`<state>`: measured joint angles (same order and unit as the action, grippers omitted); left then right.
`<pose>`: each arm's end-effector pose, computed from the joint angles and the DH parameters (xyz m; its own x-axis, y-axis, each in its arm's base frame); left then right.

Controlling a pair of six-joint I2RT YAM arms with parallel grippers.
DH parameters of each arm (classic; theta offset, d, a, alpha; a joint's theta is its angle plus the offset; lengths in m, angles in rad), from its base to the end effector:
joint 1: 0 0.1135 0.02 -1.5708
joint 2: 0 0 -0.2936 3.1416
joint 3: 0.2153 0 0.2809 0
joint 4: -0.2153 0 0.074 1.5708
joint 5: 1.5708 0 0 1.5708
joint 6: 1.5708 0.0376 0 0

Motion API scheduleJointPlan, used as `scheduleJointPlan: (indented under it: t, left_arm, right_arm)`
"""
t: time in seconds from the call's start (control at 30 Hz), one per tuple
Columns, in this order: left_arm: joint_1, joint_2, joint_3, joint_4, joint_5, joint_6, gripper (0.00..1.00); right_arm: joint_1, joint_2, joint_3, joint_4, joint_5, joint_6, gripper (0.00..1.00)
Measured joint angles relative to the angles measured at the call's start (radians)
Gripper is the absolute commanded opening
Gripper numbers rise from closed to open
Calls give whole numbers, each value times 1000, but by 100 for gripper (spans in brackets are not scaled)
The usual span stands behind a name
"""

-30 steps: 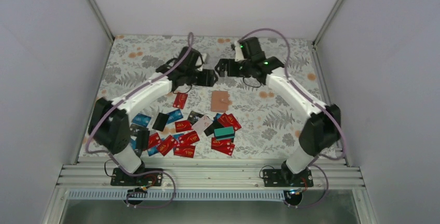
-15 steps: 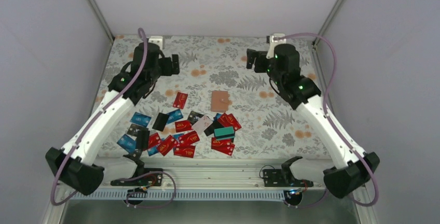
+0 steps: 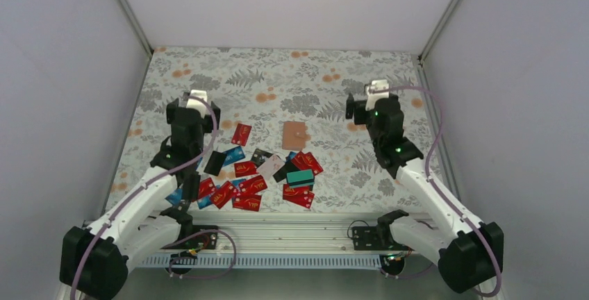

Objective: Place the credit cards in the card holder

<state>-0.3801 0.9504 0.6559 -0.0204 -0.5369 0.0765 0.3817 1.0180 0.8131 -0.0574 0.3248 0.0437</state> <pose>0.2211 -0.0676 0.2972 -0.2969 0.1894 -0.9359 -0.1104 0.9668 0.2306 0.2389 0.0830 0.3379 -0.2433 -0.0531 -0.9685 -0.0564 0.9976 -0.0405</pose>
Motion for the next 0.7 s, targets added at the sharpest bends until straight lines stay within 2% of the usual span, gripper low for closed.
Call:
scheduleJointPlan:
  t: [0.17, 0.37, 0.47, 0.57, 0.7]
  left_arm:
    - [66, -6, -192, 223, 22, 73, 99]
    - [130, 90, -356, 515, 14, 50, 98]
    - [135, 189, -401, 649, 1, 44, 98]
    - [144, 292, -424, 759, -13, 34, 92]
    - [163, 362, -450, 891, 26, 48, 92]
  right_arm:
    - [-71, -11, -225, 145, -70, -66, 100]
    - [-159, 31, -370, 336, -130, -75, 100]
    - [-200, 76, -436, 465, -158, -80, 100]
    - [-232, 130, -489, 573, -186, -85, 100]
    - [-274, 204, -539, 700, -212, -89, 100]
